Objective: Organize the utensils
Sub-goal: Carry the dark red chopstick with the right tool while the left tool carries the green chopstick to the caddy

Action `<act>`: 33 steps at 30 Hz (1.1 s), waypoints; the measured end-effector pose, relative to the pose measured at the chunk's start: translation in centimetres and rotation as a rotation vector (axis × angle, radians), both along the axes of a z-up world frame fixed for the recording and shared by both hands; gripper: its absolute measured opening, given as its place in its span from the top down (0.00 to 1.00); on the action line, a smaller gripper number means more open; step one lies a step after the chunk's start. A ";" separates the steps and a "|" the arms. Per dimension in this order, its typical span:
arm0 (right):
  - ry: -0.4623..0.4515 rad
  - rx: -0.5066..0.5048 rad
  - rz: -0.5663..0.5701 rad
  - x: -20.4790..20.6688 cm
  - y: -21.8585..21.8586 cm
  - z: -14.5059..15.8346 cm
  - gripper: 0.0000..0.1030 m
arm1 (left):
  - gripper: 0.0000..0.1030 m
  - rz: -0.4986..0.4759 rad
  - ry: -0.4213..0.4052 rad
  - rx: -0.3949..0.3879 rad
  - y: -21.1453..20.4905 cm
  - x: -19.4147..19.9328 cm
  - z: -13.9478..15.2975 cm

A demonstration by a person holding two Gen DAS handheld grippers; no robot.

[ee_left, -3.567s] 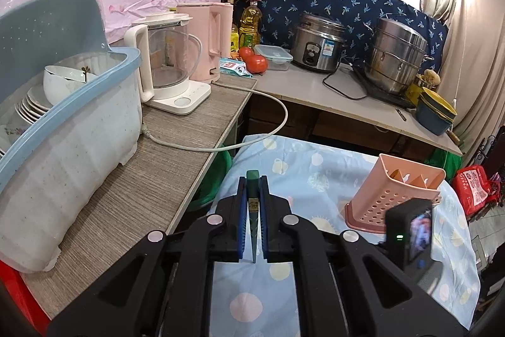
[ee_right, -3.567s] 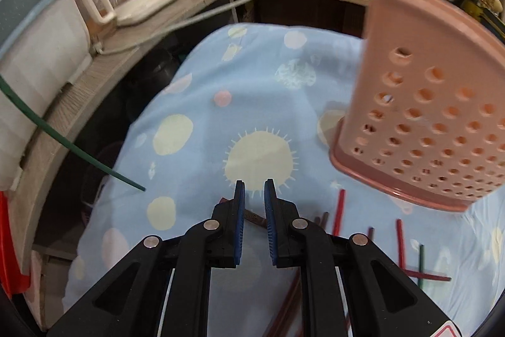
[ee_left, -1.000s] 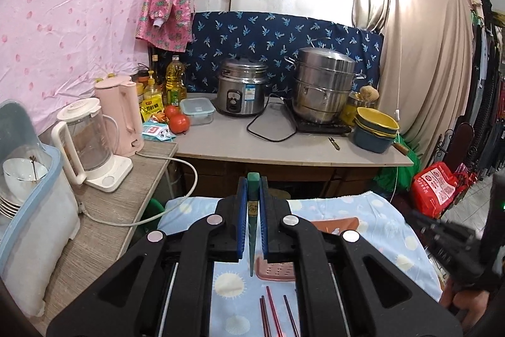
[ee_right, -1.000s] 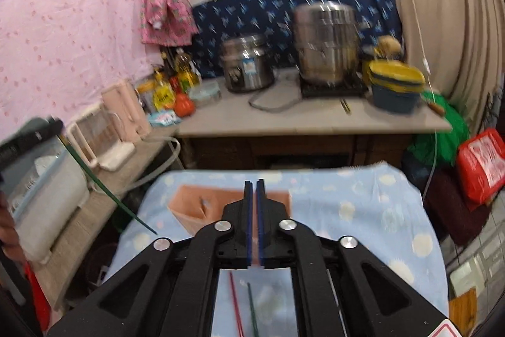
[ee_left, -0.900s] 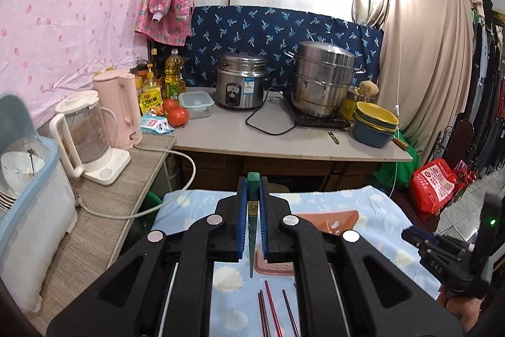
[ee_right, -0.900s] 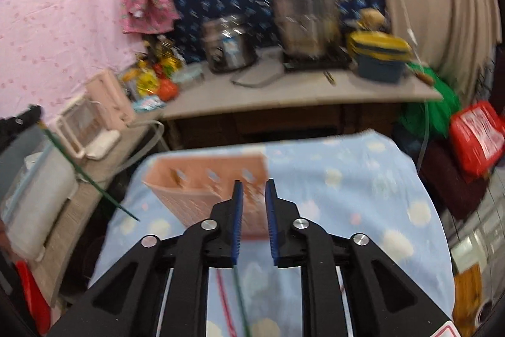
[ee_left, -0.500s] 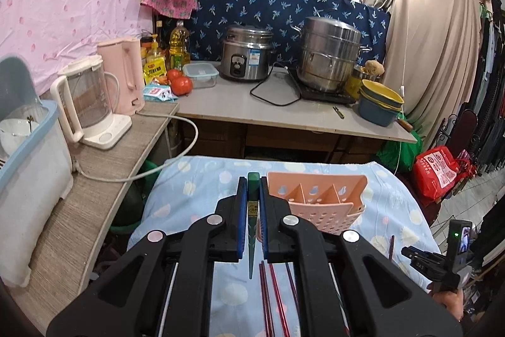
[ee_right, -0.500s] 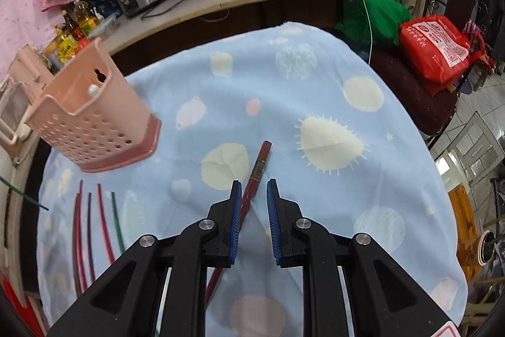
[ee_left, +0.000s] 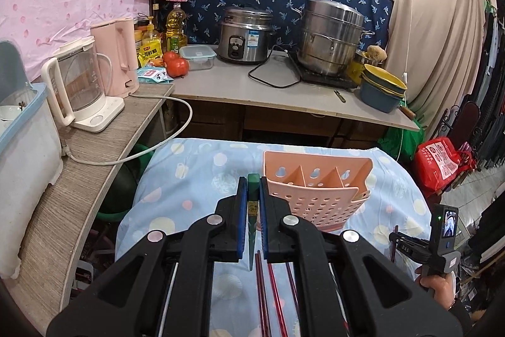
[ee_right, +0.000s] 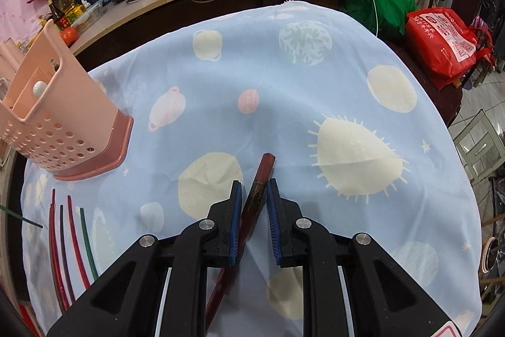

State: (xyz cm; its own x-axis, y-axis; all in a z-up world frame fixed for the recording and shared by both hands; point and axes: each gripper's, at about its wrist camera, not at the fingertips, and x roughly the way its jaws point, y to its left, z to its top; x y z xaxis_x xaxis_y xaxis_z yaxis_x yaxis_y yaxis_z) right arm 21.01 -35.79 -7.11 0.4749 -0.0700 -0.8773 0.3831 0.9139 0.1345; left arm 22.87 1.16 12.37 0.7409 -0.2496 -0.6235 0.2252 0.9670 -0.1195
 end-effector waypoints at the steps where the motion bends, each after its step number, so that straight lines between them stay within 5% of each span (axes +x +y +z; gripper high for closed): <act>1: -0.004 0.004 0.000 0.0 0.0 0.1 0.87 | 0.93 -0.001 0.002 0.000 0.0 0.0 0.0; 6: -0.081 0.030 0.018 -1.0 0.9 3.4 0.93 | 0.93 -0.005 0.000 -0.004 -0.1 -0.1 0.0; 14: -0.371 0.014 0.111 -2.1 4.4 16.0 0.93 | 0.93 -0.016 -0.046 -0.016 -0.1 -1.1 2.2; 23: -0.611 0.004 0.217 0.2 7.9 27.5 0.93 | 0.93 -0.026 -0.171 -0.030 -0.7 -0.3 8.3; 29: -0.678 -0.044 0.269 2.2 10.1 31.2 0.93 | 0.93 -0.037 -0.253 -0.049 -1.6 1.0 12.4; 33: -0.673 -0.056 0.284 4.3 11.5 30.9 0.93 | 0.93 -0.050 -0.275 -0.065 -2.7 2.5 13.3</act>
